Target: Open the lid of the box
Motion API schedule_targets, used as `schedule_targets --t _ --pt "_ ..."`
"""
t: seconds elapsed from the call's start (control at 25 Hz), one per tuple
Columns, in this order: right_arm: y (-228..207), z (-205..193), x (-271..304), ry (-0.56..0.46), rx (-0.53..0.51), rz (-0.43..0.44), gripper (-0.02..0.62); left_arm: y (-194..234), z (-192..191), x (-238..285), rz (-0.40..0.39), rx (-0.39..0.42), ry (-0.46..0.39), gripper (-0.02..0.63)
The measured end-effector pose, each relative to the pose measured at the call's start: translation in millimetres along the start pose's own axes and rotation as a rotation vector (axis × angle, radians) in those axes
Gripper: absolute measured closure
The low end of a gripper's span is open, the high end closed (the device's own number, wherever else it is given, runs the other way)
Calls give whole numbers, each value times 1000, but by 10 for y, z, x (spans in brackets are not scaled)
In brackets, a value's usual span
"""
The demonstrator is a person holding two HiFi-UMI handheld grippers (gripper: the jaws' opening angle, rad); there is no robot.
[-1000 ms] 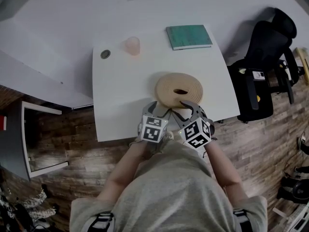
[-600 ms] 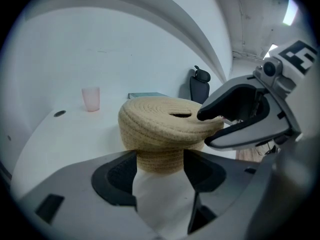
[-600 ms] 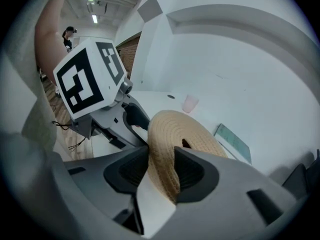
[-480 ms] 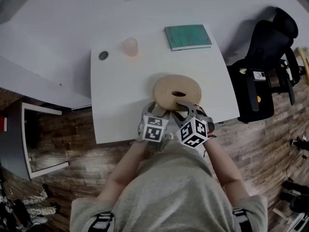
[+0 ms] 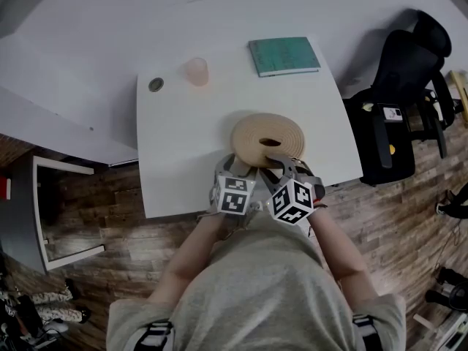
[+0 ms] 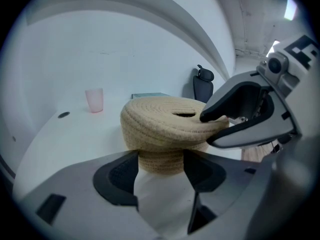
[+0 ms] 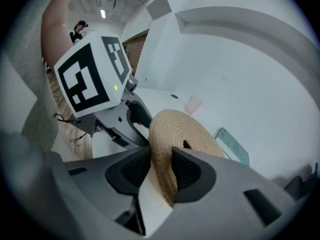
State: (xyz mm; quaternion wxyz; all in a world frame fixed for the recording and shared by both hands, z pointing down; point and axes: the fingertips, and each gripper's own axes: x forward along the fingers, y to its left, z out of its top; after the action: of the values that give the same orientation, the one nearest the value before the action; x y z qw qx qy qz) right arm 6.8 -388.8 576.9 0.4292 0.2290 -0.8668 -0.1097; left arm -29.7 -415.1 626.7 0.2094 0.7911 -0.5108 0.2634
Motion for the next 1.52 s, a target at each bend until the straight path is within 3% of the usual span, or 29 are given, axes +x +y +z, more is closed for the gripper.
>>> schedule_targets --t 0.2,0.8,1.24,1.52 --pt "-3 15 -43 -4 -22 19 482 -15 8 3 6 2 0 341" --pt "-309 284 -259 -95 72 25 511 -2 15 3 3 3 8 341" --pt "-566 354 -362 -165 221 -12 515 1 13 39 -6 10 -2 341" --pt "-749 389 -471 -253 368 -42 517 0 2 7 -2 4 23 341"
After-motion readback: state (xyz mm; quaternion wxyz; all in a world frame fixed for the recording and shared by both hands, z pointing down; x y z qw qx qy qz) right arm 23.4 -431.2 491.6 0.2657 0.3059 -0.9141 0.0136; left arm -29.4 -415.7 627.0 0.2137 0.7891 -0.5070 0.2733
